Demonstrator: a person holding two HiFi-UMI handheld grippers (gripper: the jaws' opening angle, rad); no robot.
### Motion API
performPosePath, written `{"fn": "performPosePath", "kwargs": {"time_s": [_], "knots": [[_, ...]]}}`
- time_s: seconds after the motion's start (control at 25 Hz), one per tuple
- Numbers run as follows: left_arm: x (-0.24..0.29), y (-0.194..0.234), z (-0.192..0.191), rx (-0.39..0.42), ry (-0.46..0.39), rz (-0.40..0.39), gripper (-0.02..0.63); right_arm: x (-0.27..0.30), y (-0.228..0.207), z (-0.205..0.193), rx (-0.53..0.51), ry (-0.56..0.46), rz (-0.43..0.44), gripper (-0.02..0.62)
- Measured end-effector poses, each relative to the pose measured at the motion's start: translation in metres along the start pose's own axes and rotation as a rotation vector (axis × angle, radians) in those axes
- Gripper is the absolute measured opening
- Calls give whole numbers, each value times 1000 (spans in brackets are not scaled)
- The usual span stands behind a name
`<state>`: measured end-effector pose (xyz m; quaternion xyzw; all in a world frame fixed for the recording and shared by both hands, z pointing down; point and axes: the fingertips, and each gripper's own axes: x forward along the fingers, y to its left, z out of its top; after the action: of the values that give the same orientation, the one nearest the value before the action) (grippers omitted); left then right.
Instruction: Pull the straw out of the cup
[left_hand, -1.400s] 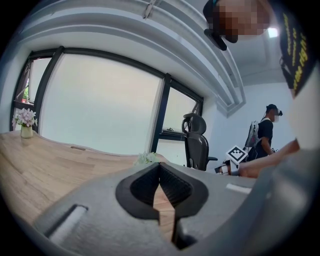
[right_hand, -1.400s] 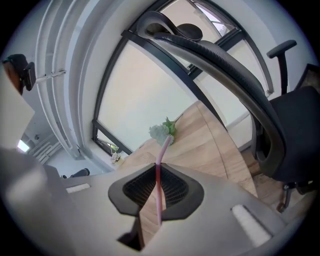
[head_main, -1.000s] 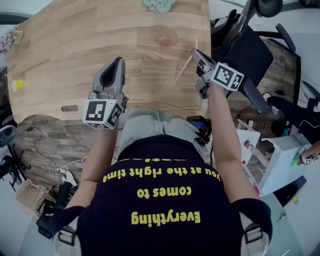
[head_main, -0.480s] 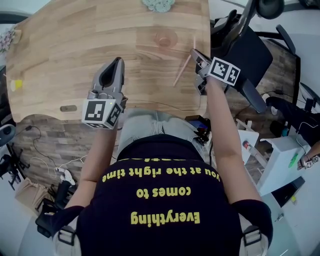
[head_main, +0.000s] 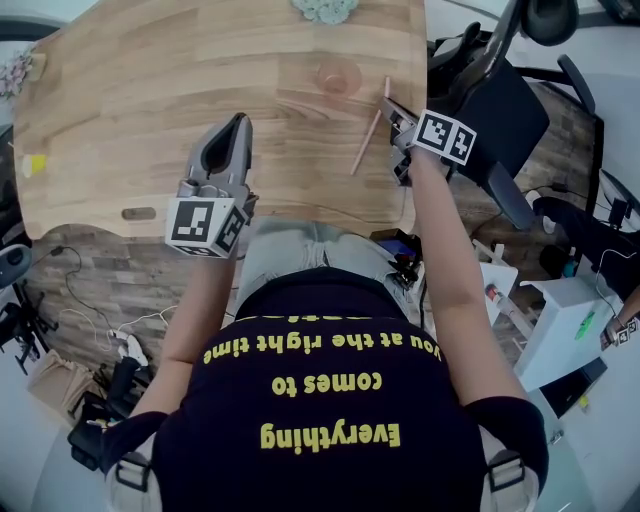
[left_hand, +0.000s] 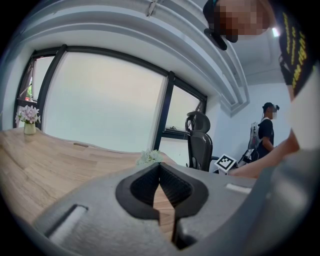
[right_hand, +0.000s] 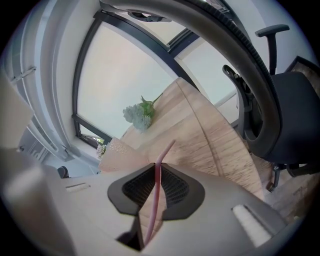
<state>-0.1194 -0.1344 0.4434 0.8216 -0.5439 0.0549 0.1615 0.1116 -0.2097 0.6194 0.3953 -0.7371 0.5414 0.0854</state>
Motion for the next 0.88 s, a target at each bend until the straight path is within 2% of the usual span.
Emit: {"fn": "performPosePath", "kwargs": {"time_s": [0.36, 0.8, 0.88], "knots": [[0, 2, 0, -3, -1, 9, 0, 10, 0, -1, 6, 16, 0, 49], [2, 2, 0, -7, -4, 9, 0, 16, 4, -1, 11, 37, -8, 104], [1, 1, 1, -6, -3, 9, 0, 17, 6, -2, 10, 41, -6, 135]]}}
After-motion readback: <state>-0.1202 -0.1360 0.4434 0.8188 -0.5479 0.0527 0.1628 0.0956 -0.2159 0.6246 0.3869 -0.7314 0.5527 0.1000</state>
